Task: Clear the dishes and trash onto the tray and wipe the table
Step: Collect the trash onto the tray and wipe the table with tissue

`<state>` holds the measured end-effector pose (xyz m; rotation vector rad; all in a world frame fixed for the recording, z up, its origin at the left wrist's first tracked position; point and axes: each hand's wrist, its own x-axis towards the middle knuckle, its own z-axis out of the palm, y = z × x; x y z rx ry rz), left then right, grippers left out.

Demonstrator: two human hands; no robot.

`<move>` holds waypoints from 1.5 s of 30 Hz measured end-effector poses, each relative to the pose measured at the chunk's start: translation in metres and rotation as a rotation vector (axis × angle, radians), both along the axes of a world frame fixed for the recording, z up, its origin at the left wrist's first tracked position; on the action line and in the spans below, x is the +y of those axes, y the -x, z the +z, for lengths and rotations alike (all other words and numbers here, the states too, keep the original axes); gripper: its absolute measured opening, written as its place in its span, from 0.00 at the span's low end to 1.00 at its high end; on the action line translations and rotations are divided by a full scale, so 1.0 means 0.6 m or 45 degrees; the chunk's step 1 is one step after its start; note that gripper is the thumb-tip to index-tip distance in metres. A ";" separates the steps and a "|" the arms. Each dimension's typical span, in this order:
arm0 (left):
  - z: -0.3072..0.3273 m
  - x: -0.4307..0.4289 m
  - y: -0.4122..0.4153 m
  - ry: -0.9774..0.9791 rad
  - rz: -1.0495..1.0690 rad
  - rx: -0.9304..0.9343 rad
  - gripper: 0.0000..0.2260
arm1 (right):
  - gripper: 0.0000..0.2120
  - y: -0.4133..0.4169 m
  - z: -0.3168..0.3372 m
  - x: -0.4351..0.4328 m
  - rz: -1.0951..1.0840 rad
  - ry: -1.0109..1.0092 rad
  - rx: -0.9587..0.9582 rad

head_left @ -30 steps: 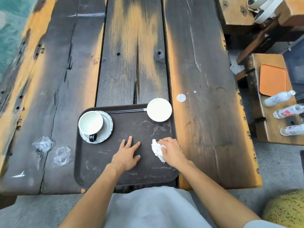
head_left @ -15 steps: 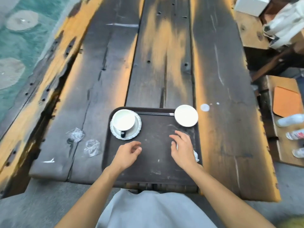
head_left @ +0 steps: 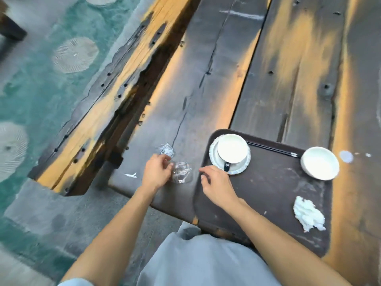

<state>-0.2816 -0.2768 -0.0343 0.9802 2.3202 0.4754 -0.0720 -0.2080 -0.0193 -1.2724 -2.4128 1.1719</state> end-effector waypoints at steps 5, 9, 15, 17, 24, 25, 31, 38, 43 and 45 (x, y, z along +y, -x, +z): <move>-0.024 0.039 0.068 0.025 -0.066 0.103 0.18 | 0.14 0.094 -0.028 0.009 -0.093 0.067 -0.174; -0.043 0.067 0.085 0.186 -0.182 0.026 0.28 | 0.20 0.129 -0.056 0.006 -0.102 0.148 -0.399; -0.061 0.052 0.073 0.247 -0.364 0.056 0.25 | 0.20 0.153 -0.079 -0.030 -0.109 0.096 -0.505; -0.067 0.044 0.070 0.231 -0.314 0.034 0.21 | 0.17 0.152 -0.085 -0.046 -0.076 0.116 -0.507; -0.073 0.008 0.076 0.241 -0.146 -0.107 0.08 | 0.10 0.130 -0.089 -0.065 -0.021 0.243 -0.494; -0.071 0.003 0.074 0.246 -0.092 -0.158 0.06 | 0.09 0.125 -0.085 -0.065 -0.029 0.278 -0.477; -0.059 -0.021 0.036 0.103 0.115 -0.438 0.02 | 0.10 0.054 -0.056 -0.063 -0.287 0.535 -0.299; -0.045 0.017 -0.079 -0.005 -0.170 -0.418 0.02 | 0.11 -0.094 -0.035 -0.046 -0.563 0.584 -0.230; -0.041 0.054 -0.154 0.076 -0.518 -0.189 0.02 | 0.11 -0.157 -0.038 -0.042 -0.696 0.540 -0.217; -0.044 0.064 -0.170 0.092 -0.563 -0.069 0.04 | 0.12 -0.169 -0.042 -0.041 -0.689 0.563 -0.210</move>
